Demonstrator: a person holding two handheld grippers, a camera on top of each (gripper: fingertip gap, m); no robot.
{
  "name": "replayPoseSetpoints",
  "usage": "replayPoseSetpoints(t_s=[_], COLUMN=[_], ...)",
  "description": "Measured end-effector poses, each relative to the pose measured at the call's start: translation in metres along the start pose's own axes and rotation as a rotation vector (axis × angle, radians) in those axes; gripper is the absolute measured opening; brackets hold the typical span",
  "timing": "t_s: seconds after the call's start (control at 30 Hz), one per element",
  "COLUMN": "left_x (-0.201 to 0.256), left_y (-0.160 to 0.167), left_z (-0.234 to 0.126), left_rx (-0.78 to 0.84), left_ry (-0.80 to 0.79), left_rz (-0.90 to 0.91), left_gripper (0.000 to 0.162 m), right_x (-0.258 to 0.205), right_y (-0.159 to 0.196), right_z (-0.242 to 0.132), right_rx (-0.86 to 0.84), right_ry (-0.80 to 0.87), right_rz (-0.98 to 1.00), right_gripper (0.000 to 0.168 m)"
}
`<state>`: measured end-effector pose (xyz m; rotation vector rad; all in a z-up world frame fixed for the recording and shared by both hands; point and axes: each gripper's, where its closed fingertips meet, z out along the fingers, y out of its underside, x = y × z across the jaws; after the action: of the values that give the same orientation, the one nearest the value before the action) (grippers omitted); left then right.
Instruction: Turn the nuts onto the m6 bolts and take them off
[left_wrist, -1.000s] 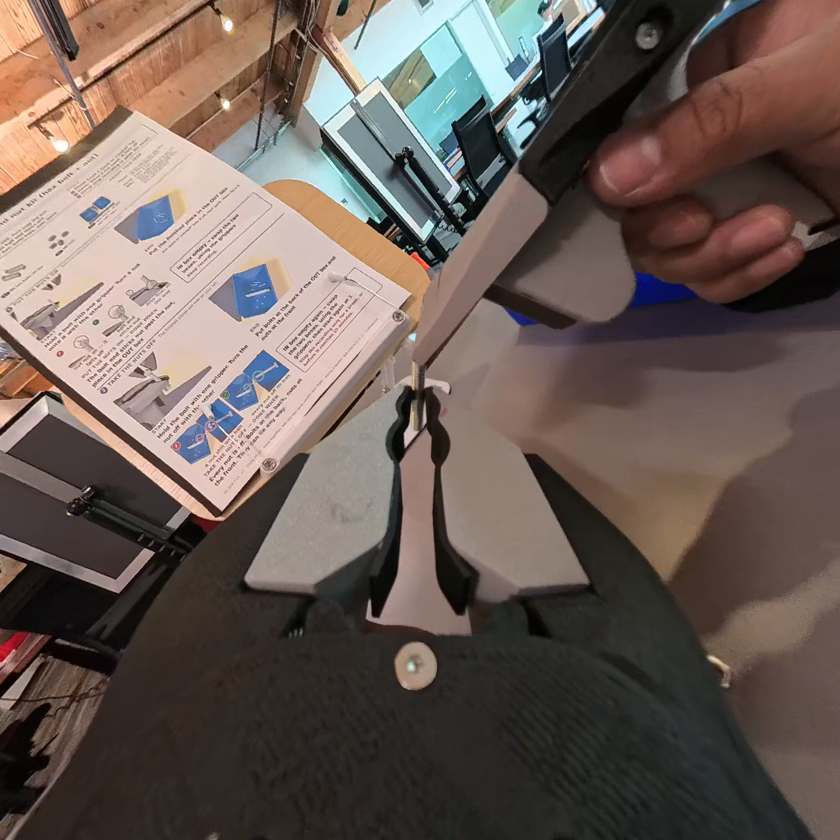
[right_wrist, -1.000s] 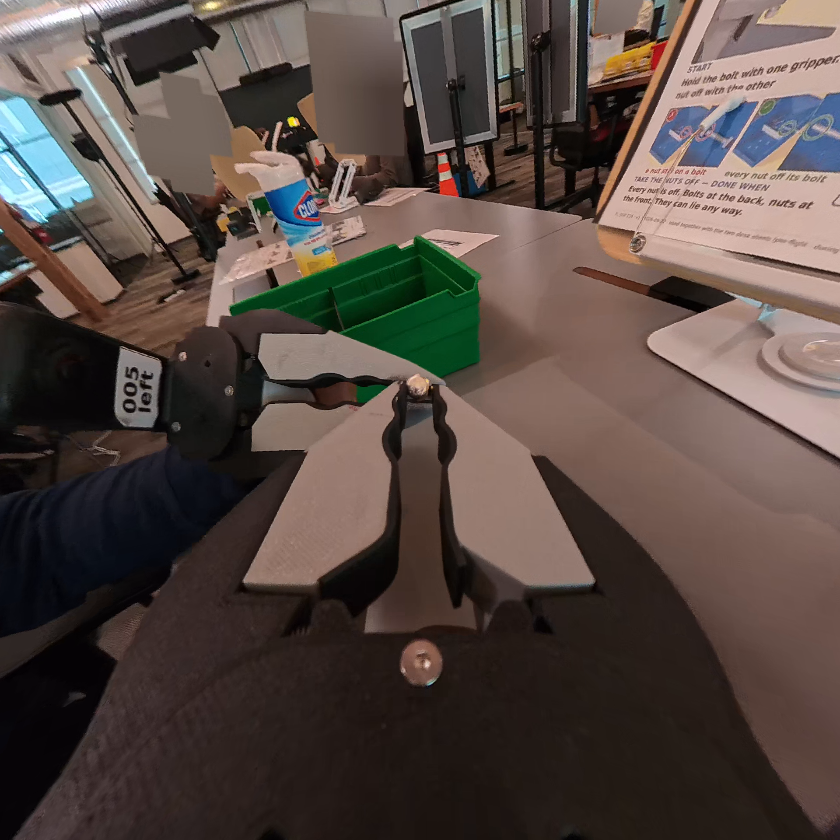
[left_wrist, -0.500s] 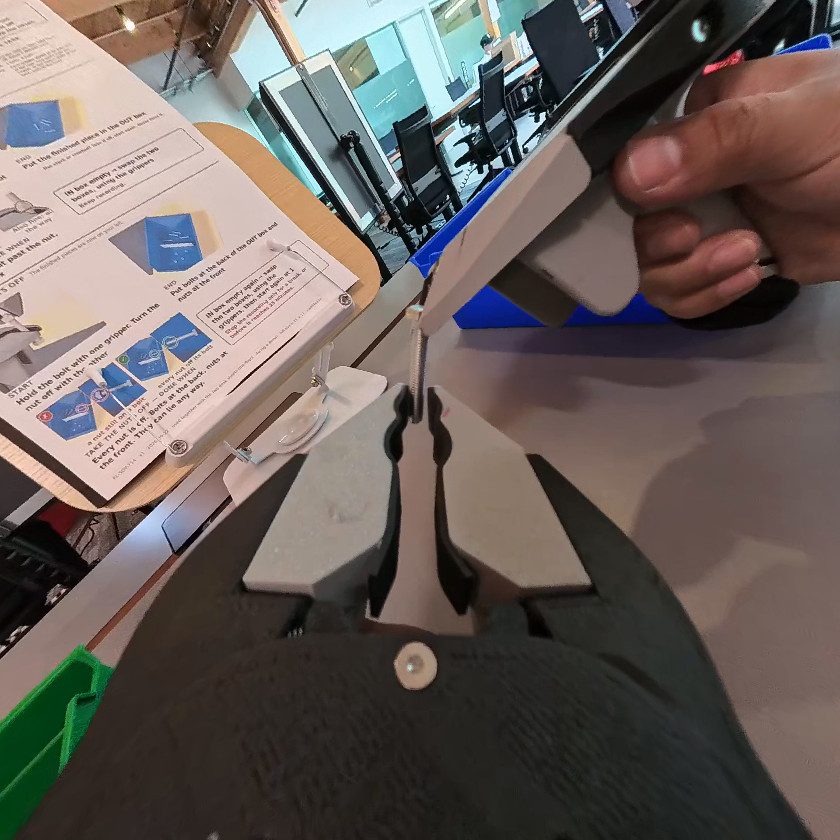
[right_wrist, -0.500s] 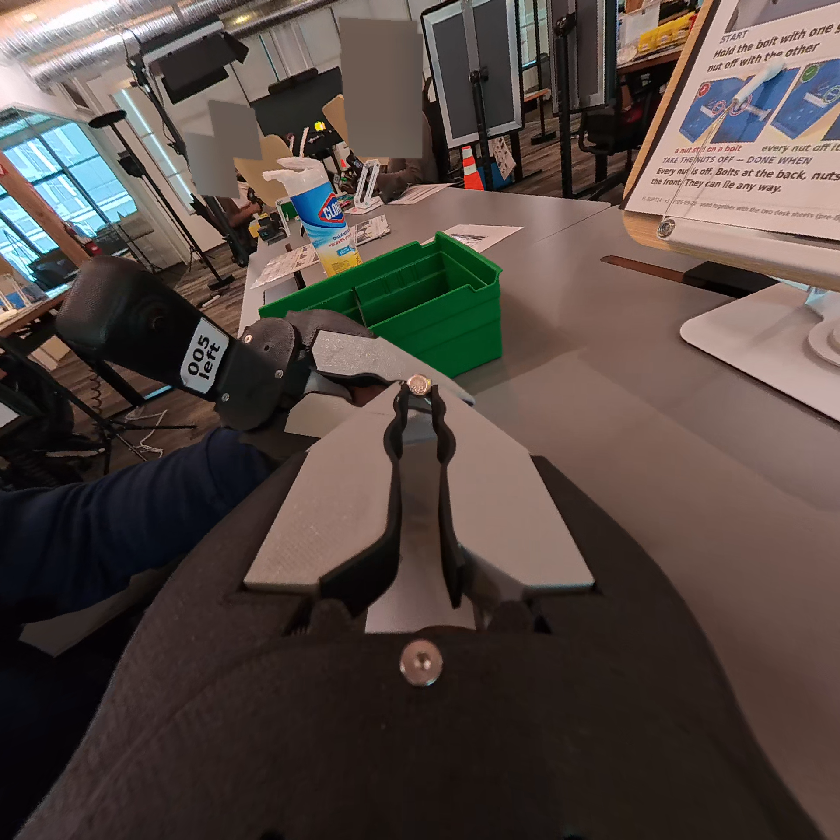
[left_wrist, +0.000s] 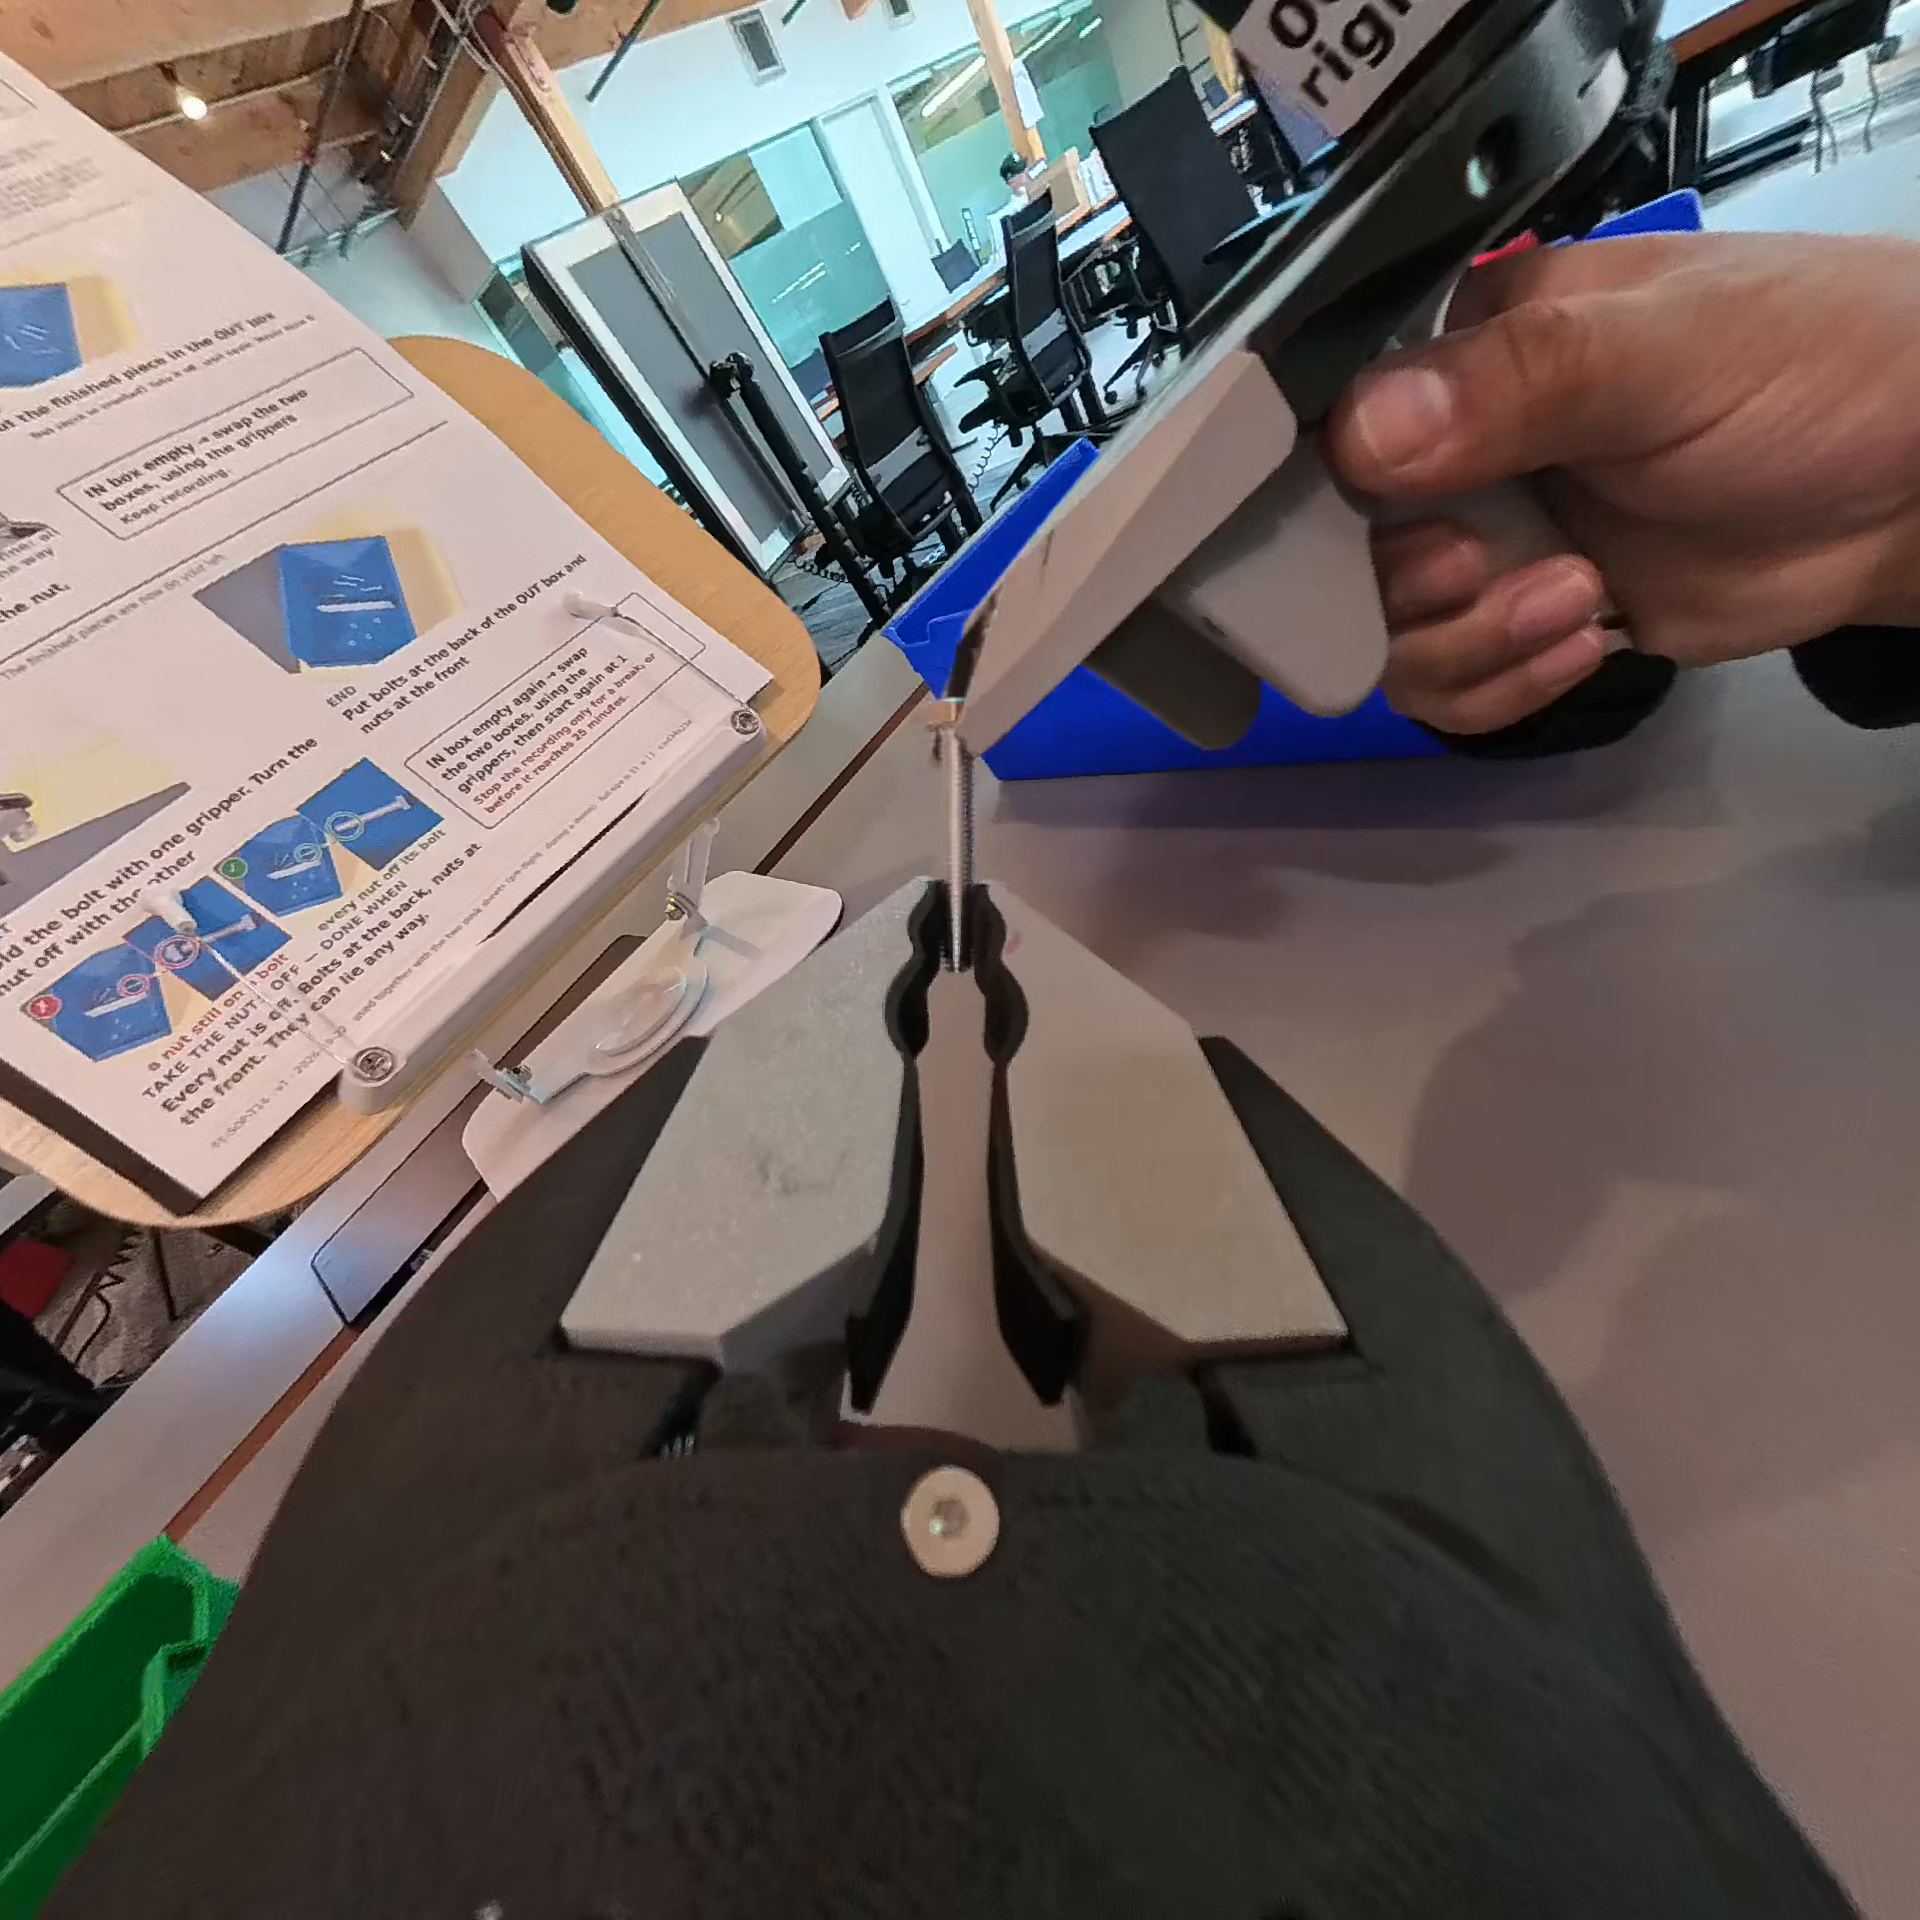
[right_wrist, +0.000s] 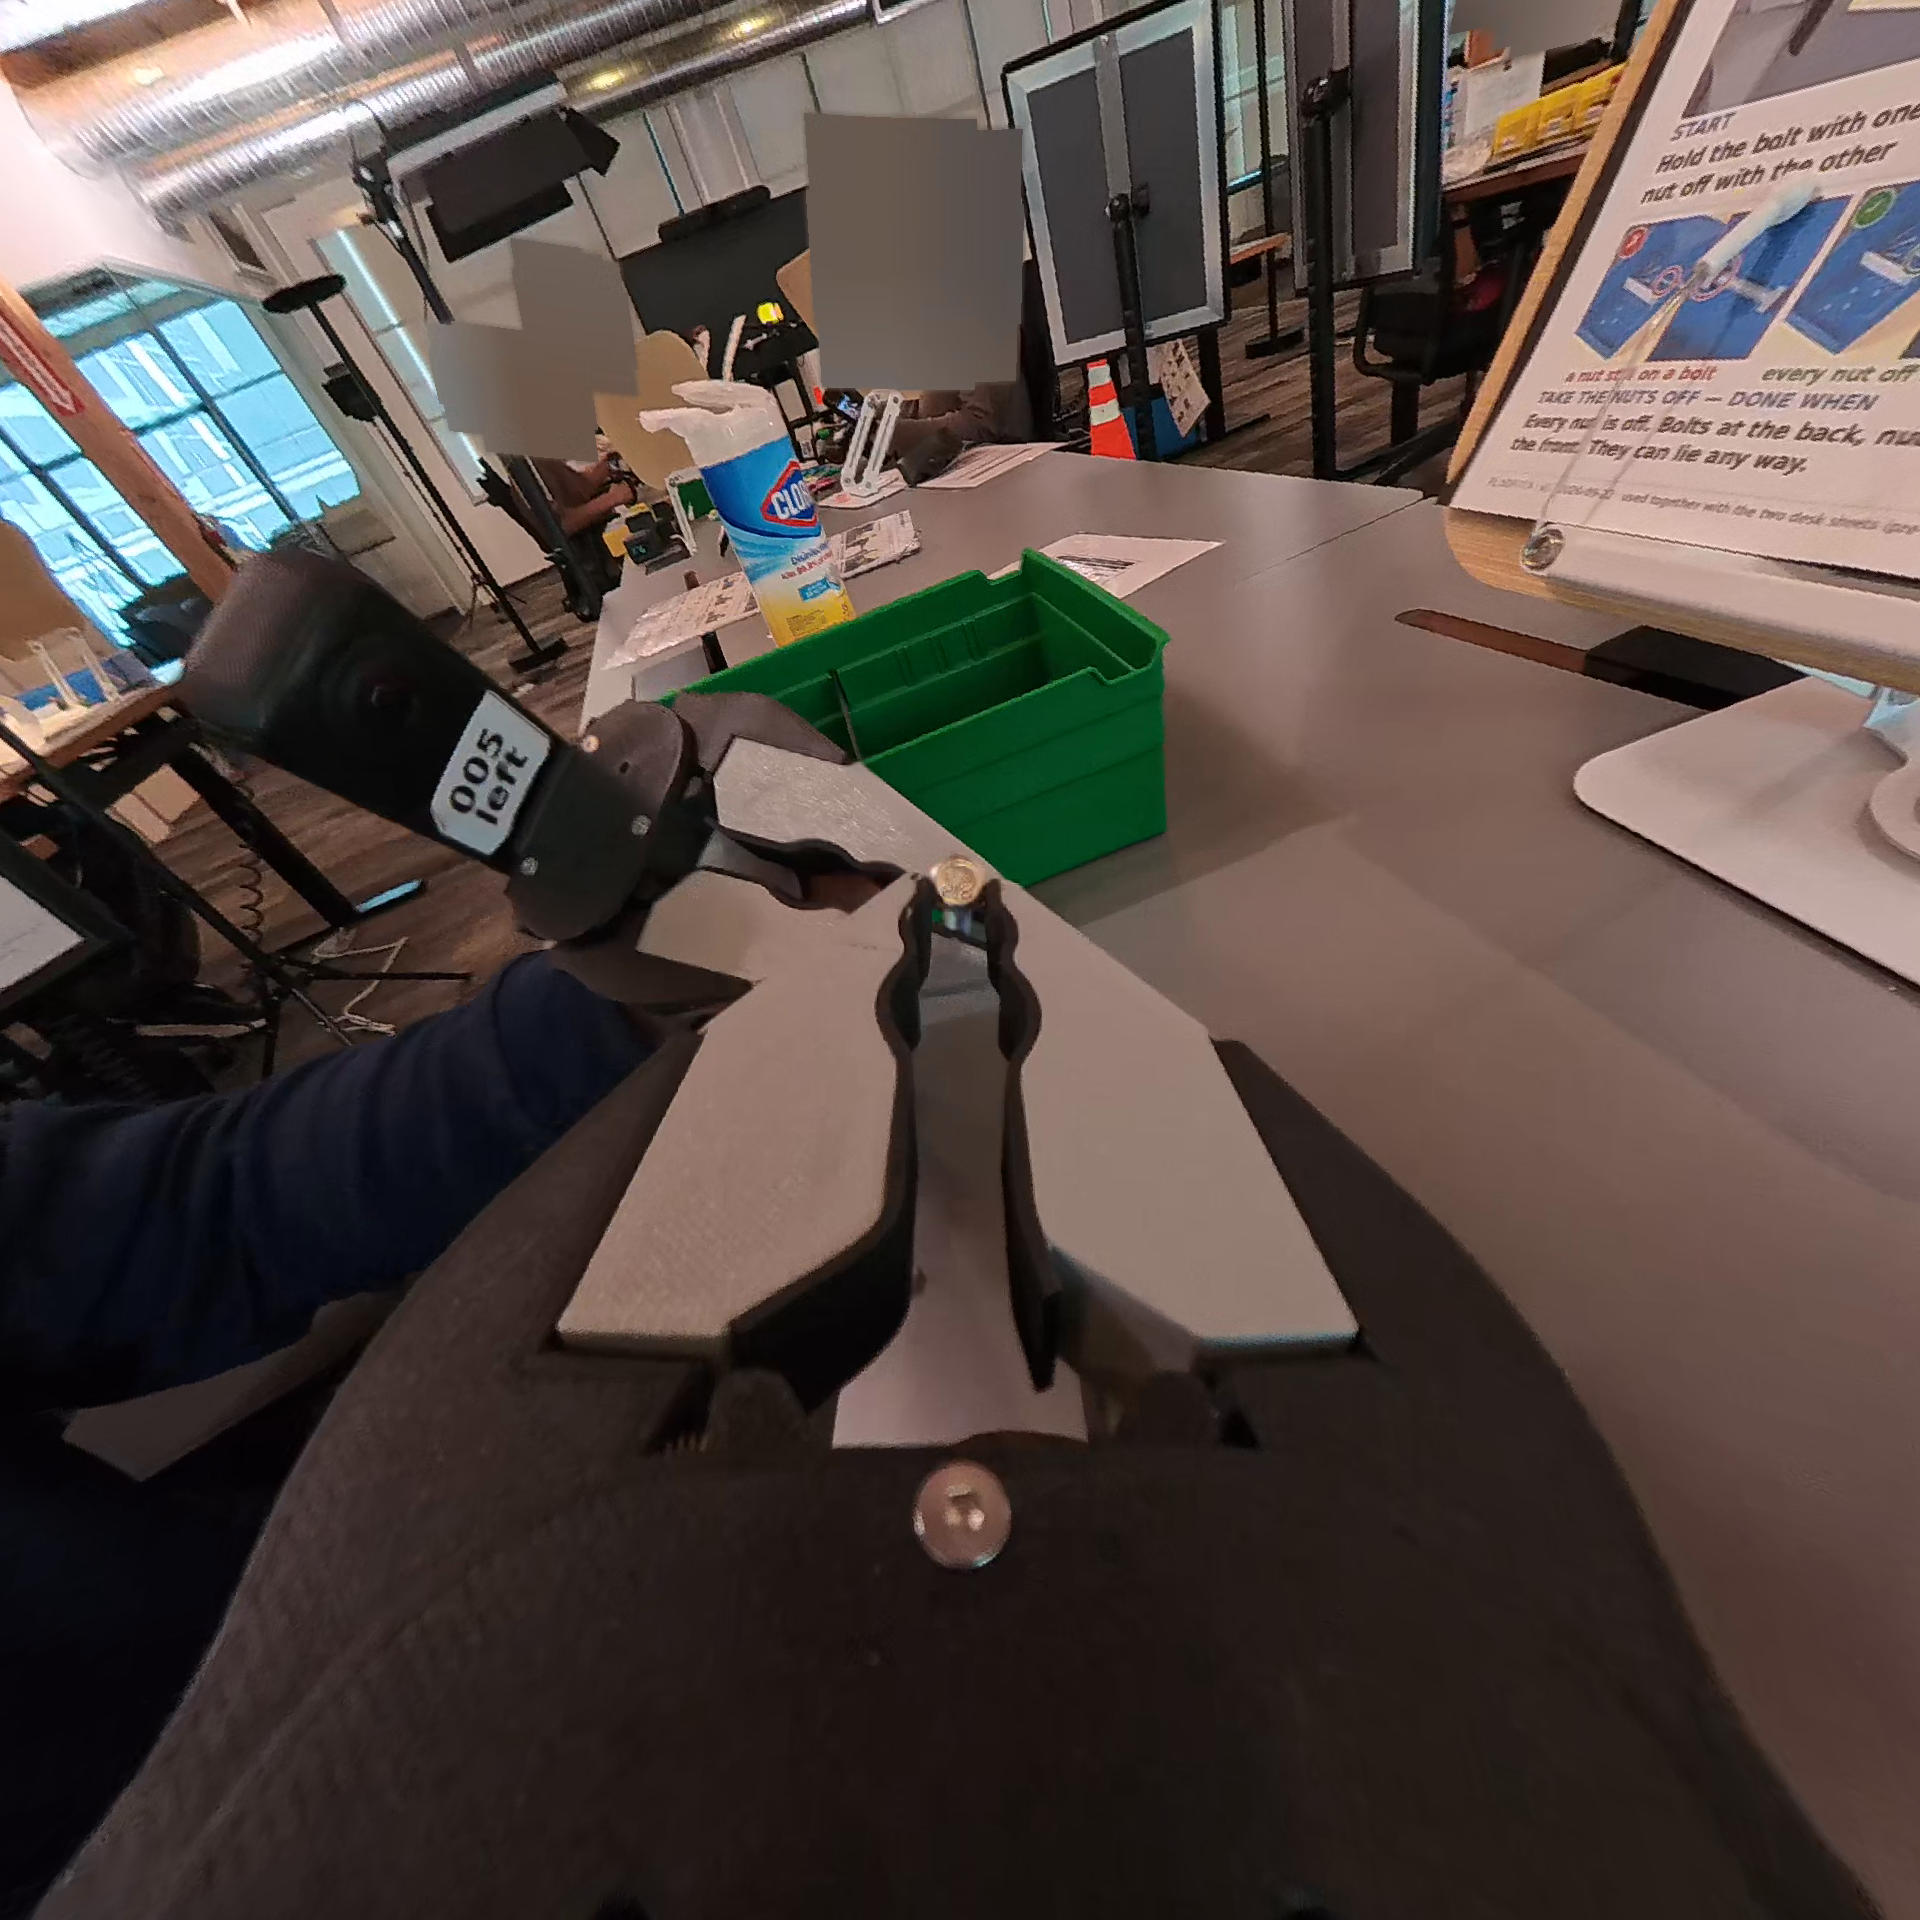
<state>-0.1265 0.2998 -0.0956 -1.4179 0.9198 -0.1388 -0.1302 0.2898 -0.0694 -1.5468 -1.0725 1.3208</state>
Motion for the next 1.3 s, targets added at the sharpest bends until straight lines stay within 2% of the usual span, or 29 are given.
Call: replayPoseSetpoints(t_s=[0.03, 0.2, 0.4, 0.53, 0.63, 0.77, 1.03, 1.3], left_x=[-0.001, 0.000, 0.000, -0.003, -0.001, 0.008, 0.023, 0.029], left_y=[-0.001, 0.003, 0.004, 0.009, 0.014, 0.022, 0.011, 0.030], left_z=[-0.002, -0.001, -0.003, -0.002, -0.002, -0.003, -0.012, -0.009], left_rx=[0.003, -0.025, -0.035, -0.060, -0.088, -0.123, -0.083, -0.189], left_ry=[0.005, -0.003, 0.005, 0.004, 0.027, 0.098, 0.220, 0.276], left_rz=[-0.005, 0.020, 0.003, -0.016, -0.024, -0.022, -0.061, -0.157], left_gripper=[0.002, 0.002, 0.002, 0.002, 0.002, 0.002, 0.002, 0.002], right_x=[0.002, 0.016, 0.029, 0.030, 0.016, 0.007, 0.029, 0.017], right_y=[0.001, 0.008, 0.024, 0.021, 0.010, 0.021, 0.046, 0.055], right_z=[0.000, -0.001, 0.001, -0.003, -0.009, -0.010, -0.004, 0.000], right_rx=[-0.007, -0.064, -0.144, -0.143, -0.117, -0.223, -0.404, -0.431], right_ry=[0.019, 0.126, 0.155, 0.176, 0.143, 0.150, 0.350, 0.317], right_rz=[-0.016, -0.105, -0.053, -0.111, -0.218, -0.434, -0.716, -0.876], right_gripper=[0.006, 0.007, 0.008, 0.015, 0.020, 0.024, 0.019, 0.018])
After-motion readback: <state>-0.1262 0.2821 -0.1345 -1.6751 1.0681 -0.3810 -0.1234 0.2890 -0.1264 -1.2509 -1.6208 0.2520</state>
